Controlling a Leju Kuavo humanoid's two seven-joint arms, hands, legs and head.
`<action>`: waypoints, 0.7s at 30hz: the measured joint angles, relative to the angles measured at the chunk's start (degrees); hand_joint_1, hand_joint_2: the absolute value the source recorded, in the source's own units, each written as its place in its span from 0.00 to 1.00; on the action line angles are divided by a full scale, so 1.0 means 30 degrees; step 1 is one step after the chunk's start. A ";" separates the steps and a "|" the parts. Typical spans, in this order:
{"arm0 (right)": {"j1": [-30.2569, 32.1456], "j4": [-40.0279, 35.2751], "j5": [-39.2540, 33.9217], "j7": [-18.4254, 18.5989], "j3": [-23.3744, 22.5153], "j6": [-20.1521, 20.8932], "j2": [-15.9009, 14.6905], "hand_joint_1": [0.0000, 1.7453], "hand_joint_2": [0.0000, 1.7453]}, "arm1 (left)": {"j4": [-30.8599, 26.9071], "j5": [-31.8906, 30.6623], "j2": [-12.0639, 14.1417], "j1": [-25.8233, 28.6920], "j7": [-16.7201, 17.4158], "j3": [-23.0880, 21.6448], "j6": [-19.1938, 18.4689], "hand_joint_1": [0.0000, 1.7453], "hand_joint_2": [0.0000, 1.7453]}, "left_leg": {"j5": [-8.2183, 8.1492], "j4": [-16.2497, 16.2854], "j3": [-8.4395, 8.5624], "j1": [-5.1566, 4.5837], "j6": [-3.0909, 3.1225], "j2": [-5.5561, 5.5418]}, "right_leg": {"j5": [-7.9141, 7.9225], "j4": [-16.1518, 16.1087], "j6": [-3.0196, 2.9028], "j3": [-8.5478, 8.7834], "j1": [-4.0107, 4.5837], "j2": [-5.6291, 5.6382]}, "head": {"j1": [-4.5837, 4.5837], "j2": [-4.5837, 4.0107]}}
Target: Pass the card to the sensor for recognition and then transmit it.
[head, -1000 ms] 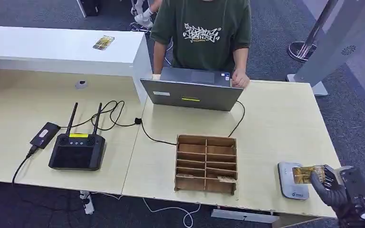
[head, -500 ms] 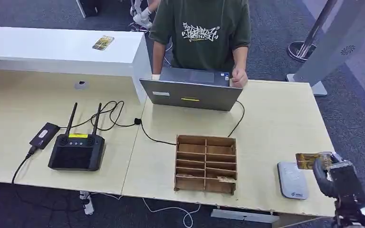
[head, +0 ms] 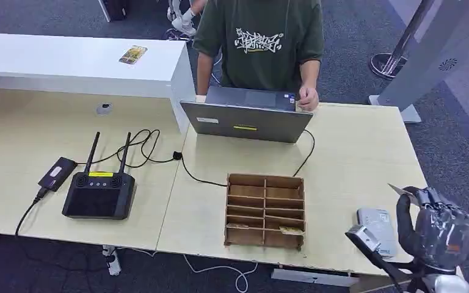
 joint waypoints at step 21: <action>-0.2531 -0.1019 0.3020 0.1253 0.1684 -0.0073 0.0743 1.00 1.00 | 0.0000 -0.0087 -0.0022 -0.0215 0.0583 -0.1064 0.0146 0.00 0.00 | 0.0004 0.0000 0.0002 0.0002 -0.0002 0.0003 | 0.0002 0.0010 -0.0001 0.0008 0.0002 0.0004 | 0.0000 0.0000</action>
